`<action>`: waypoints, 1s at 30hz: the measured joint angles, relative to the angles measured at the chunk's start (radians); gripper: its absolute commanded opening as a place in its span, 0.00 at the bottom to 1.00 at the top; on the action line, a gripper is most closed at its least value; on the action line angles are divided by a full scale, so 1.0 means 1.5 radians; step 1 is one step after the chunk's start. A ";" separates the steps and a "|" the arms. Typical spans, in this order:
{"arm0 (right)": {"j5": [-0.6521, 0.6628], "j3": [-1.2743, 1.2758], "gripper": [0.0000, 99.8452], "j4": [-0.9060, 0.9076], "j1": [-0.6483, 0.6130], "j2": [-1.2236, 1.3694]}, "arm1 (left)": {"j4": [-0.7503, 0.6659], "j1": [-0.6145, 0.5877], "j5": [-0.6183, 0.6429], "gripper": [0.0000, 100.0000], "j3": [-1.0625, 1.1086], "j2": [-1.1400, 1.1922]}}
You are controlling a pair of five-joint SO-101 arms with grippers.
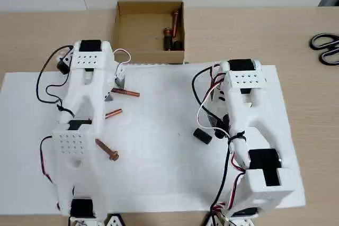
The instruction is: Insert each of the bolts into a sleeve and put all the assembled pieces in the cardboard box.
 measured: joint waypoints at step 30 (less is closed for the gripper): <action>0.030 -0.030 0.00 0.006 0.021 -0.017 | 0.047 0.025 -0.027 0.01 -0.196 0.023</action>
